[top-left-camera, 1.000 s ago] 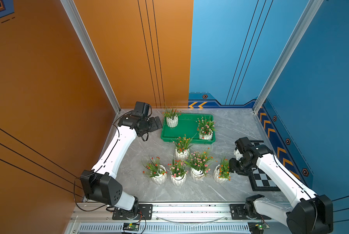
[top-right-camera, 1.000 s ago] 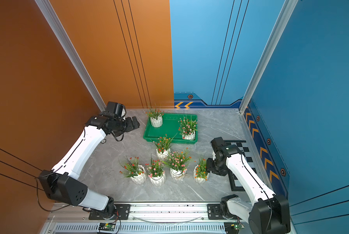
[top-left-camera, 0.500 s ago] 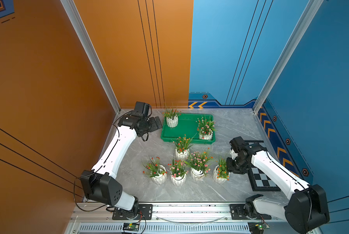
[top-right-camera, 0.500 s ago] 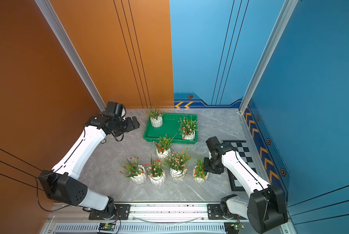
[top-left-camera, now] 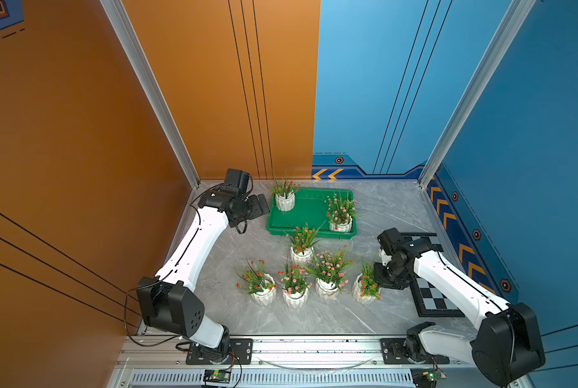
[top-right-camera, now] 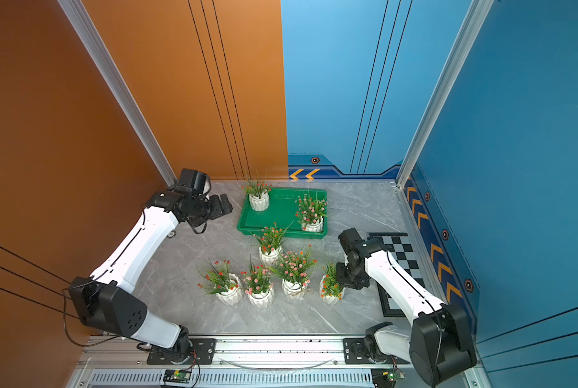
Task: Put the potted gypsophila into the storage box
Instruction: Pick up the baby's breath potted plant from the center of the board.
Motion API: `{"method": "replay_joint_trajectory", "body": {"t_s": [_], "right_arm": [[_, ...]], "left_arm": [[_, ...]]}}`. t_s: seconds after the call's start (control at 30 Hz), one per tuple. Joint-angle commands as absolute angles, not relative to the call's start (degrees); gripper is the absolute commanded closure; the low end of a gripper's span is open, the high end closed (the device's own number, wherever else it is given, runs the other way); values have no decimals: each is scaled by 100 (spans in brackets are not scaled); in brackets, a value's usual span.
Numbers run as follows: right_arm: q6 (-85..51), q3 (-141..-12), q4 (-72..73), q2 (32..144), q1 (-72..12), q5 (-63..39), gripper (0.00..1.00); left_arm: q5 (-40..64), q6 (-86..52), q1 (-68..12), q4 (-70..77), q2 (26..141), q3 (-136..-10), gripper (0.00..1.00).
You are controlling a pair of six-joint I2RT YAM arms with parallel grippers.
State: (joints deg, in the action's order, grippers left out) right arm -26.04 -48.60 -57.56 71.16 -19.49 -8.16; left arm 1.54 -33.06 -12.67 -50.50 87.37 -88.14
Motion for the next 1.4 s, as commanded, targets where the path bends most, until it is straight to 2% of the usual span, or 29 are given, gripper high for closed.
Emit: {"method": "replay_joint_trajectory", "body": {"t_s": [0.0,0.43,0.87,1.37], "right_arm": [[-2733,-4764,-5665,7205,-2026,-602,75],[-2760,-4858,-5625,7220,-2107,-519,89],[-2528,-5291,-5744,7287,-2042,-581,95],[-1532,-6731,-6225,8043,-909,-803,96]], "left_arm": [[140,-3360,-1277,-5078,8809,-8868,2],[141,-3368,-1307,-5088,8908,-8930,2],[143,-3382,-1327,-5087,8972,-9002,2],[160,-3335,-1235,-5087,8985,-9007,2]]}}
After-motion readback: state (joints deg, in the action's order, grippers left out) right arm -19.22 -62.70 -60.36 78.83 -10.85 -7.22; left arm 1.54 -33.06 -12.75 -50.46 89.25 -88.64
